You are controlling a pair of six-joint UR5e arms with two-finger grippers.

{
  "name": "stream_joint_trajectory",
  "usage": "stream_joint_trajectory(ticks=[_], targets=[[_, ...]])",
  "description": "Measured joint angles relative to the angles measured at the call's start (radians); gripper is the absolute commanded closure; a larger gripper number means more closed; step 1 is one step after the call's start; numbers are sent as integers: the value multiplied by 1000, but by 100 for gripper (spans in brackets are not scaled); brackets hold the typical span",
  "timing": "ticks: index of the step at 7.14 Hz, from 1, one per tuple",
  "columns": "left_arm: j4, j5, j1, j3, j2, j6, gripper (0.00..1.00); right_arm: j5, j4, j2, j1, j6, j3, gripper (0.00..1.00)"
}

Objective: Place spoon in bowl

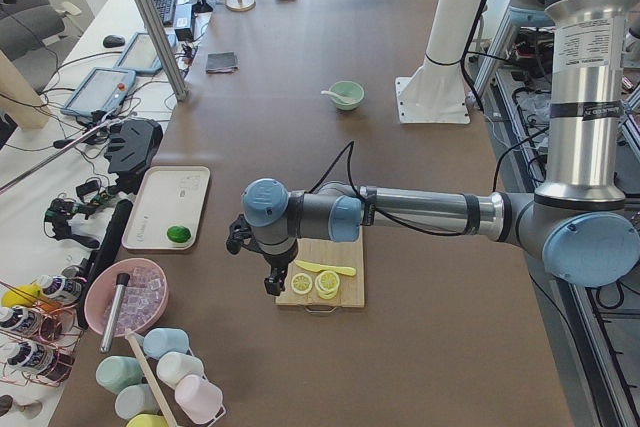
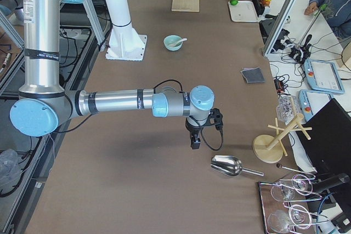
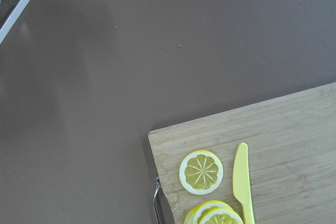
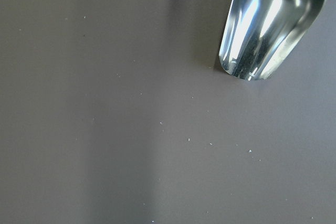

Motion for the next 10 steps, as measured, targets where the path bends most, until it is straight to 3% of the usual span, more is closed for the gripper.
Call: stream_joint_trajectory(ticks=[4, 7, 10], targets=[[0, 9, -1, 9, 9, -2, 2, -3, 1, -2, 13, 0, -1, 0], [1, 90, -1, 3, 7, -2, 2, -3, 1, -5, 14, 1, -2, 0], [1, 113, -2, -2, 8, -2, 2, -2, 1, -7, 14, 2, -2, 0]])
